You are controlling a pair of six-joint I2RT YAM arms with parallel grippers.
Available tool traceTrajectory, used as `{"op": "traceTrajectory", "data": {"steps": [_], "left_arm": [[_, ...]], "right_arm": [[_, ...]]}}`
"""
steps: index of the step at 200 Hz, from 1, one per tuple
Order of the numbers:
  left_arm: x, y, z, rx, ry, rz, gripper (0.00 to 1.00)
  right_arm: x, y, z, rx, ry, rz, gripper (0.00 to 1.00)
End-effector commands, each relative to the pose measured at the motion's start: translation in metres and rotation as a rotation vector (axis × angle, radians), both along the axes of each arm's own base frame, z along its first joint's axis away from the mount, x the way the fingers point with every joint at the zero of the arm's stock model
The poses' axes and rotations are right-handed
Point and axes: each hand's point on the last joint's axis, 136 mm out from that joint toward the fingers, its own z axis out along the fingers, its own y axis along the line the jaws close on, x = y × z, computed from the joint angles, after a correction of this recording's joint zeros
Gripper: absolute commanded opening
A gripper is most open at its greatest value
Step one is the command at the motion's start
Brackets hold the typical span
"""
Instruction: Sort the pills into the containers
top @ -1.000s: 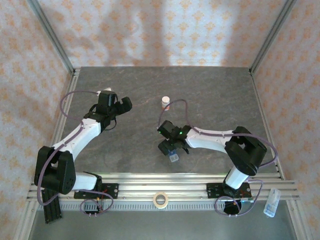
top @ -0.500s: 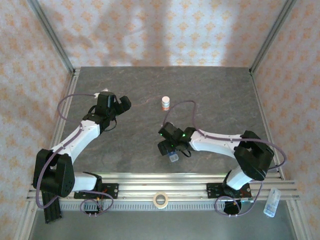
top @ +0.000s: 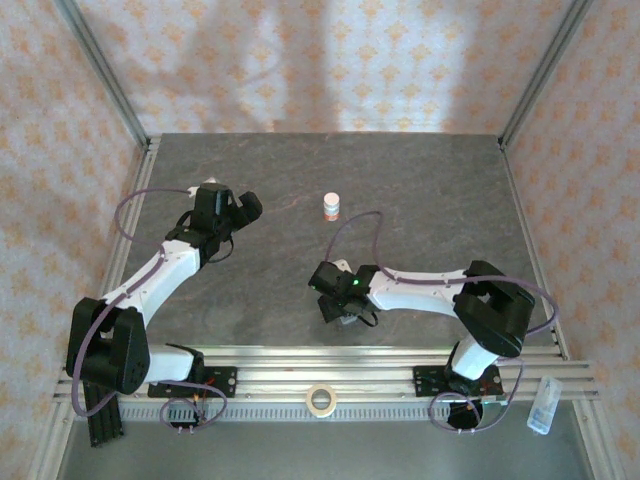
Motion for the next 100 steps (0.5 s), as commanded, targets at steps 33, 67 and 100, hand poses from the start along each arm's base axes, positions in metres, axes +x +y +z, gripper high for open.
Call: {"op": "traceTrajectory", "data": {"steps": [33, 67, 100], "left_arm": [[0.0026, -0.0044, -0.0016, -0.01, 0.029, 0.002, 1.0], [0.004, -0.0041, -0.0014, -0.01, 0.043, 0.007, 1.0], [0.0043, -0.0044, -0.0005, -0.028, 0.042, 0.021, 1.0]], "right_arm": [[0.0016, -0.0052, -0.01, -0.045, -0.003, -0.021, 0.69], [-0.0007, -0.0065, -0.0109, -0.043, 0.002, -0.022, 0.63], [-0.0014, -0.0084, -0.0106, -0.045, 0.0, -0.019, 0.48]]}}
